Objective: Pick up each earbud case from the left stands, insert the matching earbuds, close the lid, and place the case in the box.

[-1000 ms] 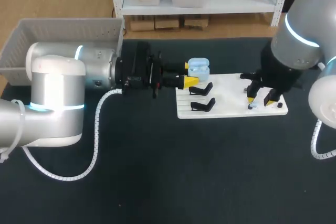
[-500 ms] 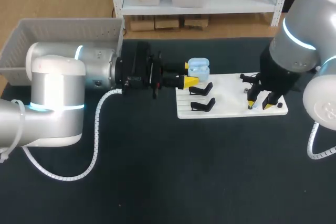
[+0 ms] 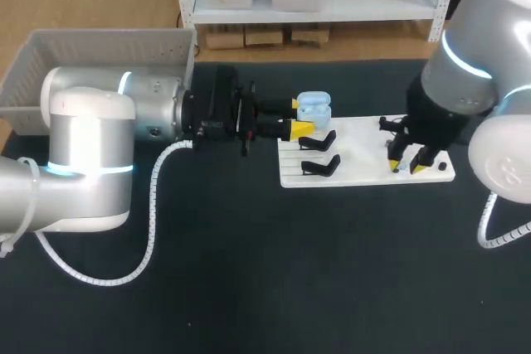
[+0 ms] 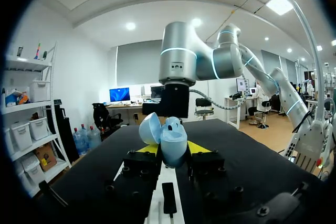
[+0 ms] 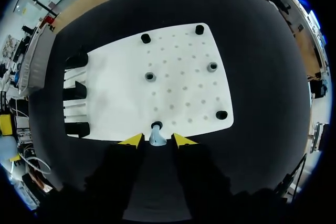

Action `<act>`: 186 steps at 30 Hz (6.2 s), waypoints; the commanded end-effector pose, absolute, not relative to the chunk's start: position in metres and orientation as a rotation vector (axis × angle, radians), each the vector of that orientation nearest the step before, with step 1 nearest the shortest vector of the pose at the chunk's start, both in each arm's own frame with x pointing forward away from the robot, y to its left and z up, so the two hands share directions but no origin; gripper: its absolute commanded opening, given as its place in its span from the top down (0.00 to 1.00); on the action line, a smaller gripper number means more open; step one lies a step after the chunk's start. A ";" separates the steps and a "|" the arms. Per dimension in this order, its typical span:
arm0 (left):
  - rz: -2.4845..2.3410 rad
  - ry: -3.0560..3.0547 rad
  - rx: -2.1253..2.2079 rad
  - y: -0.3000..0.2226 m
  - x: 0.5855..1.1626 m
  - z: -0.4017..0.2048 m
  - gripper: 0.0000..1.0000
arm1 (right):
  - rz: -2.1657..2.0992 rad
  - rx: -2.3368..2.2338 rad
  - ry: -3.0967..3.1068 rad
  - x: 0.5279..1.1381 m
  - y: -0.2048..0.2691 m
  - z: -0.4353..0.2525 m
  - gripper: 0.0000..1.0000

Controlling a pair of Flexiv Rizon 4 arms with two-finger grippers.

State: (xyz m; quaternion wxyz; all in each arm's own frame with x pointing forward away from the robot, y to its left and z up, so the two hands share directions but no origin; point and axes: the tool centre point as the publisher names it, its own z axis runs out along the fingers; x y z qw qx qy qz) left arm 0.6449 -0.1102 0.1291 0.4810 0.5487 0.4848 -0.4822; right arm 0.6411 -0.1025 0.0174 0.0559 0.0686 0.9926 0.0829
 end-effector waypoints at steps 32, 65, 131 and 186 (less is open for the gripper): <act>-1.172 1.180 1.334 -0.110 0.644 0.128 1.00 | 0.231 0.247 3.036 0.648 -0.101 0.011 1.00; -1.172 1.180 1.334 -0.110 0.644 0.128 1.00 | 0.201 -0.314 3.116 0.594 -0.042 0.220 1.00; -1.172 1.180 1.334 -0.110 0.644 0.128 1.00 | 0.071 -0.782 3.056 0.632 0.053 0.181 1.00; -1.172 1.180 1.334 -0.110 0.644 0.128 1.00 | 0.030 -0.769 3.082 0.639 0.055 0.164 1.00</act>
